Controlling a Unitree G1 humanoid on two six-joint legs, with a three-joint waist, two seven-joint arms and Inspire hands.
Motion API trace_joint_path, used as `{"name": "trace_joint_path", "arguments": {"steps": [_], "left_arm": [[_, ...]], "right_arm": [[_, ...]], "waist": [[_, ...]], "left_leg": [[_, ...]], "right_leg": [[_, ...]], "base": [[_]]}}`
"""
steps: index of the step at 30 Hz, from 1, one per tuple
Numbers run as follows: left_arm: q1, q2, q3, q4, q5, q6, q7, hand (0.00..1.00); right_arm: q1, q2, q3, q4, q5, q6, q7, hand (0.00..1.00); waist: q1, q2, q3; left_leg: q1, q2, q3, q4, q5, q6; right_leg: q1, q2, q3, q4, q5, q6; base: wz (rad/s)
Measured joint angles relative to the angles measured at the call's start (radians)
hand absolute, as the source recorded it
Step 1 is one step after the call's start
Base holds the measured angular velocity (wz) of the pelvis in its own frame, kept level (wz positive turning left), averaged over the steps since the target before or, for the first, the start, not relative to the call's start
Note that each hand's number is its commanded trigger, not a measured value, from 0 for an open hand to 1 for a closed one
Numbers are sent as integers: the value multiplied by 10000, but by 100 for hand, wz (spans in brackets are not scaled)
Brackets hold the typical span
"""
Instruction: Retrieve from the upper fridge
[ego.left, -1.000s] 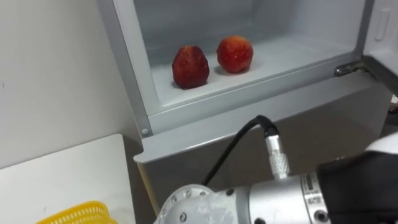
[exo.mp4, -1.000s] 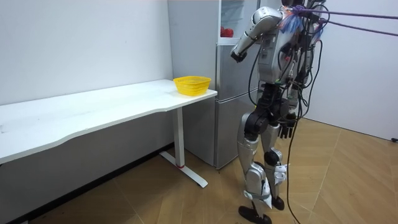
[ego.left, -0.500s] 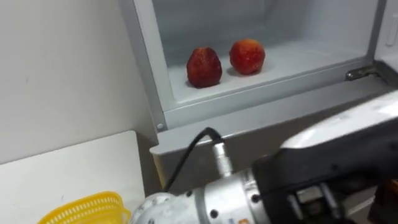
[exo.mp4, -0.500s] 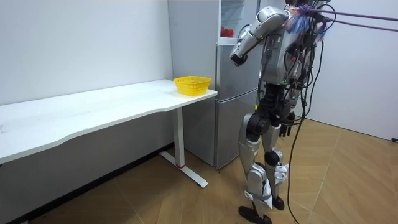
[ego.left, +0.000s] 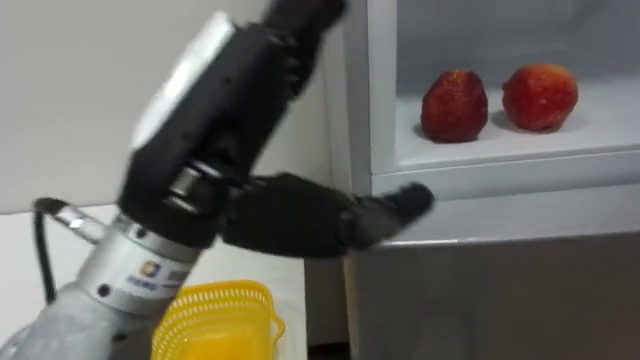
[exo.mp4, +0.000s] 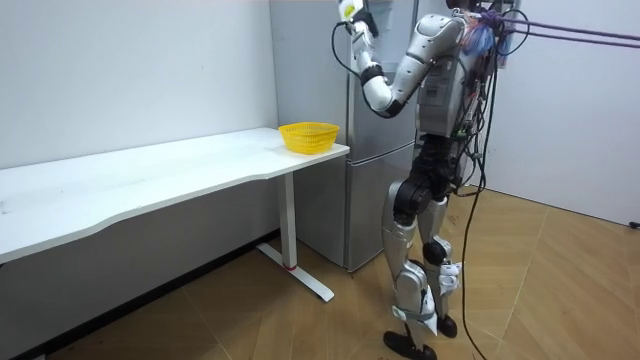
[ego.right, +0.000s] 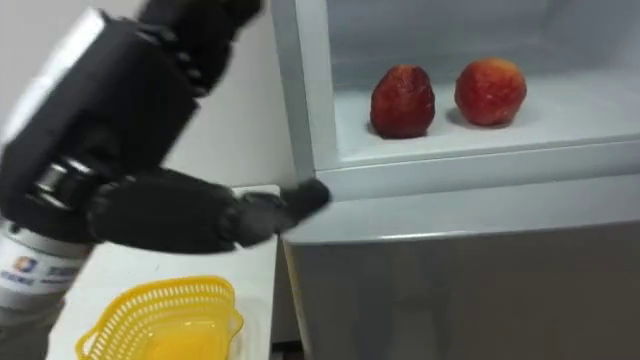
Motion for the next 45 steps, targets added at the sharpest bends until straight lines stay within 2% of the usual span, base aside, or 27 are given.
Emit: {"name": "trace_joint_path", "arguments": {"steps": [2, 5, 7, 8, 10, 11, 13, 16, 17, 18, 19, 21, 23, 25, 27, 28, 29, 31, 32, 34, 38, 40, 41, 43, 45], "left_arm": [[299, -29, 456, -3, 156, -125, 632, 0], [729, -76, 1489, -10, 332, -244, 1615, 0], [1155, -53, 2646, -10, 318, -407, 2427, 0], [1342, -54, 2928, -10, 316, -485, 2671, 0], [2149, -58, 3682, 25, 323, -684, 3480, 0], [2333, -76, 3833, 66, 323, -703, 3651, 0], [3155, -116, 4392, 277, 314, -736, 4242, 0], [4193, -317, 4737, 671, 334, -744, 4794, 0], [4357, -358, 4753, 836, 338, -744, 4896, 0], [4768, -392, 4736, 1350, 318, -843, 5105, 0], [5195, -433, 4725, 1906, 304, -814, 5255, 0], [5665, -565, 4641, 2739, 43, -762, 5428, 0], [5973, -765, 4638, 3802, -538, -755, 5578, 0], [6206, -900, 4447, 5414, -860, -716, 5780, 0], [6212, -925, 4265, 6720, -893, -604, 5827, 0], [6218, -945, 4093, 7509, -1088, -578, 5859, 0], [6219, -949, 3959, 7953, -1215, -573, 5856, 0], [6215, -1043, 3414, 9723, -1705, -519, 5789, 0], [6215, -1075, 3294, 10169, -1794, -479, 5733, 0], [6198, -1214, 2957, 11701, -1877, -339, 5432, 0], [6088, -1241, 2719, 13681, -1846, -125, 4729, 0], [5917, -1229, 2573, 15192, -1723, -43, 4133, 0], [5908, -1233, 2525, 15517, -1639, -2, 3983, 0], [5920, -1268, 2510, 16392, -1227, 329, 3468, 0], [5942, -1285, 2505, 16773, -1093, 544, 3184, 0]], "right_arm": [[154, 27, -16, -5, -72, -62, -90, 0], [452, 87, -350, 32, -349, -79, -313, 0], [715, 119, -520, 34, -445, -93, -381, 0], [729, 136, -573, 19, -440, -87, -379, 0], [997, 175, -859, -39, -466, -54, -353, 0], [1057, 186, -928, -60, -488, -40, -349, 0], [1145, 223, -1121, -72, -538, 123, -251, 0], [1168, 220, -1256, -206, -557, 315, -74, 0], [1172, 222, -1293, -243, -544, 350, -69, 0], [1181, 219, -1275, -322, -449, 378, -68, 0], [1179, 228, -1259, -368, -437, 405, -57, 0], [1185, 246, -1140, -413, -451, 459, 0, 0], [1170, 253, -1119, -482, -450, 476, 35, 0], [1233, 259, -1112, -773, -487, 678, 135, 0], [1252, 265, -1131, -902, -486, 674, 171, 0], [1238, 267, -1131, -928, -475, 677, 195, 0], [1222, 258, -1133, -928, -475, 681, 206, 0], [1110, 265, -1100, -917, -471, 707, 226, 0], [1092, 280, -1099, -916, -470, 717, 249, 0], [1037, 301, -1113, -916, -499, 772, 320, 0], [1000, 329, -1226, -864, -695, 922, 339, 0], [982, 343, -1222, -828, -693, 1026, 365, 0], [966, 358, -1222, -813, -693, 1028, 402, 0], [947, 409, -1228, -772, -695, 1037, 454, 0], [950, 409, -1227, -750, -697, 1096, 456, 0]], "waist": [[178, -22, 8], [412, 4, -24], [527, -1, -21], [542, -16, -13], [690, 50, -52], [736, 9, -25], [805, 12, -26], [866, 17, -32], [917, 39, -27], [985, 35, -26], [998, 39, -22], [1007, -7, -38], [1059, -30, -47], [1055, -90, -59], [1055, -94, -70], [1045, -187, -56], [1046, -187, -59], [1043, -223, -49], [1045, -230, -56], [1013, -223, -76], [970, -309, -20], [1018, -287, -4], [1012, -288, -2], [932, -322, 12], [908, -342, 22]], "left_leg": [[95, -1, -62, -15, 0, 0], [101, -2, -84, -27, -1, -1], [104, -4, -104, -26, -1, -2], [107, -6, -105, -25, -1, -2], [99, -33, -105, 9, -4, -2], [94, -42, -106, 19, -4, -1], [89, -59, -140, 70, -10, 8], [81, -81, -203, 62, -23, 30], [86, -92, -238, 64, -20, 36], [73, -105, -280, 88, -14, 47], [9, -115, -342, 155, -14, 50], [-97, -122, -425, 245, -10, 59], [-125, -123, -448, 243, 4, 70], [-155, -150, -536, 230, 7, 74], [-156, -158, -588, 214, 7, 74], [-162, -167, -637, 193, 7, 74], [-160, -170, -638, 186, 7, 74], [-129, -177, -649, 174, 6, 75], [-95, -177, -649, 159, 6, 75], [-17, -172, -649, 91, 5, 74], [131, -166, -674, -4, -14, 80], [142, -173, -672, -53, -33, 84], [133, -177, -670, -53, -33, 84], [75, -176, -665, -10, -32, 84], [68, -177, -666, 32, -33, 84]], "right_leg": [[76, 22, 0, -6, -1, 1], [77, 5, -13, -9, -2, 3], [125, 23, -18, -7, -3, 4], [109, 18, -23, -3, -3, 4], [79, -27, -3, -5, -15, 15], [90, -37, -2, -2, -19, 18], [107, -49, 7, 8, -41, 35], [113, -50, -22, 72, -53, 48], [121, -41, -24, 84, -52, 48], [113, -47, -28, 117, -51, 50], [65, -59, -62, 186, -56, 51], [-24, -53, -76, 210, -49, 51], [-23, -80, -233, 206, -16, 38], [-22, -84, -284, 200, -22, 42], [-6, -80, -315, 177, -25, 45], [17, -86, -382, 176, -25, 46], [21, -87, -383, 176, -25, 46], [55, -82, -369, 155, -32, 56], [69, -78, -357, 157, -34, 58], [143, -65, -304, 157, -41, 66], [288, -79, -438, 147, -41, 69], [265, -73, -283, 159, -41, 70], [263, -74, -276, 159, -42, 72], [271, -80, -275, 158, -43, 72], [279, -101, -280, 145, -47, 75]], "base": [[0], [-5], [0], [0], [0], [0], [2], [5], [3], [6], [11], [12], [6], [10], [9], [7], [6], [0], [-4], [-2], [2], [-3], [-5], [0], [2]]}}
